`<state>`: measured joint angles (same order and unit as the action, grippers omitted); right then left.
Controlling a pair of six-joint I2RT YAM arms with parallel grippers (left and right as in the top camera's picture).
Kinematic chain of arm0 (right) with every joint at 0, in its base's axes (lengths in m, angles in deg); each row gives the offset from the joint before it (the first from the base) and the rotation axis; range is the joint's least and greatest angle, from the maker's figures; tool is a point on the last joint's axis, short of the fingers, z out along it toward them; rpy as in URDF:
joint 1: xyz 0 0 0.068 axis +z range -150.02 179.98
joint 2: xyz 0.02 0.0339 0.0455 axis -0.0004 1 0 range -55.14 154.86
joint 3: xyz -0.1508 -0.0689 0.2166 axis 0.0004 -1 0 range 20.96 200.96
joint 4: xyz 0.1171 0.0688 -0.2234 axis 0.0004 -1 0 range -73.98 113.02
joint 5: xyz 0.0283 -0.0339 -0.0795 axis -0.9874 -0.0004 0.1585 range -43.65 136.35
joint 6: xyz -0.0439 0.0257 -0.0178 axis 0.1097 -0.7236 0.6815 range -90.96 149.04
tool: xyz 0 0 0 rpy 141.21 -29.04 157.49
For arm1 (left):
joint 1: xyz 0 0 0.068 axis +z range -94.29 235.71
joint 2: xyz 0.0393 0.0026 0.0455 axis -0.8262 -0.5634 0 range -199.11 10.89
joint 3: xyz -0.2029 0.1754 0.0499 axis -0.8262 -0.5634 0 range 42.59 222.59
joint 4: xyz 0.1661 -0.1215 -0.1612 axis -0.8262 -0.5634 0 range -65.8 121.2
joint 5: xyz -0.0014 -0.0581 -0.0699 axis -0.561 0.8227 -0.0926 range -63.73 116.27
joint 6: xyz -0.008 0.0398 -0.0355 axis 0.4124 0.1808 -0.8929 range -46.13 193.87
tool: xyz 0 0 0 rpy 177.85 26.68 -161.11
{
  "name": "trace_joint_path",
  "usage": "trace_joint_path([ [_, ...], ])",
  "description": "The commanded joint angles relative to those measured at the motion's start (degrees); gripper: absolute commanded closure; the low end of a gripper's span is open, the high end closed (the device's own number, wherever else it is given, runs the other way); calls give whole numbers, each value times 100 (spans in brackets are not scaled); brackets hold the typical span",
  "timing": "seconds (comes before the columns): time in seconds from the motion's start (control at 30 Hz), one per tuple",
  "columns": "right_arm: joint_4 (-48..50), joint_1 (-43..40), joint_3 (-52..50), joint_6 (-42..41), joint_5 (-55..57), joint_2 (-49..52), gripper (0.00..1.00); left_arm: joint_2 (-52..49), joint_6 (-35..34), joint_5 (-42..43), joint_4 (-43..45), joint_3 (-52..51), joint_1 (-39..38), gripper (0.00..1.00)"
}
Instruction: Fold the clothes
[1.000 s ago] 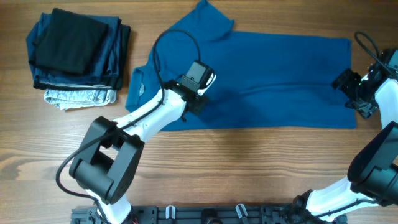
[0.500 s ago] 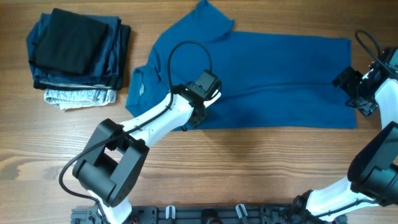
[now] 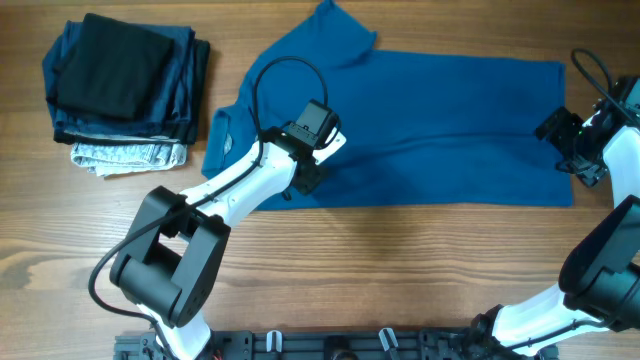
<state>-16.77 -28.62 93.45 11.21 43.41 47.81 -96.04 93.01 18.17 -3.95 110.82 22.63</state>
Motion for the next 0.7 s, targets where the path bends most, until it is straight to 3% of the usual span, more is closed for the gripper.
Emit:
trace_joint_path([
  [0.0, 13, 13, 35, -35, -48, -52, 0, -13, 240, 144, 0, 24, 4, 54],
  [0.23, 13, 13, 35, -35, -48, -52, 0, -313, 280, 142, 7, 24, 4, 51],
  [0.27, 13, 13, 35, -35, -50, -52, 1, -334, 278, 142, 24, 24, 4, 53],
  [0.33, 13, 13, 35, -35, -48, -52, 1, -332, 273, 140, 114, 26, 4, 72],
  [0.53, 13, 13, 35, -33, -48, -52, 0, -321, 275, 138, 155, 33, 0, 76],
  [0.67, 13, 13, 35, -37, -50, -52, 1, -249, 275, -258, 197, 118, -7, 96],
])
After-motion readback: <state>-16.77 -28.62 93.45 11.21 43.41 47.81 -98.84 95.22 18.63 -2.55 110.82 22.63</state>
